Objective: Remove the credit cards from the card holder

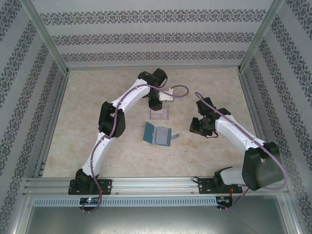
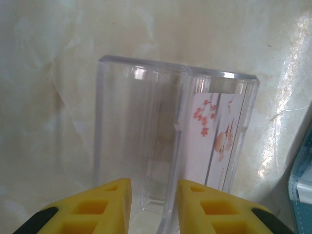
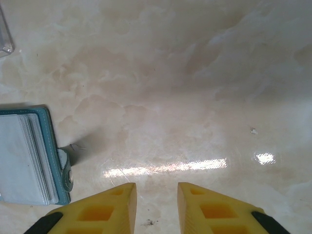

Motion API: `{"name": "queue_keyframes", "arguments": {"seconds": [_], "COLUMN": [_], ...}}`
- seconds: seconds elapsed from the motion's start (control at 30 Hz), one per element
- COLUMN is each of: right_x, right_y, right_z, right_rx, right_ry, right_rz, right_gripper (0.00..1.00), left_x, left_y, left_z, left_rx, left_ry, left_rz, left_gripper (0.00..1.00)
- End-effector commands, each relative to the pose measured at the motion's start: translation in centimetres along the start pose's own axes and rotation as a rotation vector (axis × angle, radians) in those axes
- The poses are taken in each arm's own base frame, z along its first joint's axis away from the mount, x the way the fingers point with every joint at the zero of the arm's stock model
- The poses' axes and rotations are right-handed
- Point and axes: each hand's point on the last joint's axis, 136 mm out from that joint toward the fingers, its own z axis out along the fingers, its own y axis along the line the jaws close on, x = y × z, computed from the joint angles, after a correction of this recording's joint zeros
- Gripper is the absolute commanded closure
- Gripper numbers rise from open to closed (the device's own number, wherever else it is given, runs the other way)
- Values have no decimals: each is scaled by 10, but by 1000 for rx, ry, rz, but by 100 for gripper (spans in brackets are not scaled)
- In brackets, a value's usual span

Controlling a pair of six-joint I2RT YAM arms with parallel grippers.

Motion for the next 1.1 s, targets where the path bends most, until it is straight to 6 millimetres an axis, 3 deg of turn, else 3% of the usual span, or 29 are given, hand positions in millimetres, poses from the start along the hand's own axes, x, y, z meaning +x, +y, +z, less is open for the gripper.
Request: {"name": "queue_keyframes", "arguments": {"seconds": [0.0, 0.2, 0.5, 0.8, 0.93, 1.07], "right_x": [3, 4, 3, 10, 16, 22], "right_y": [-1, -2, 7, 40, 54, 66], "right_z": [-1, -4, -6, -1, 0, 2], "right_rx": [-9, -8, -47, -161, -204, -244], "right_ry": [8, 4, -6, 12, 27, 43], "right_rz": [2, 2, 10, 2, -7, -16], "right_gripper": [72, 72, 72, 72, 72, 72], "left_x": [-10, -13, -33, -53, -51, -34], "left_y": [-3, 0, 3, -5, -17, -27], "left_z": [-10, -18, -53, -91, -105, -104], "left_rx": [-5, -31, -87, -121, -83, -45], "left_ry": [-39, -44, -130, -423, -553, -548], "left_rz": [-13, -11, -100, -478, -677, -879], "left_gripper": [69, 69, 73, 72, 68, 67]}}
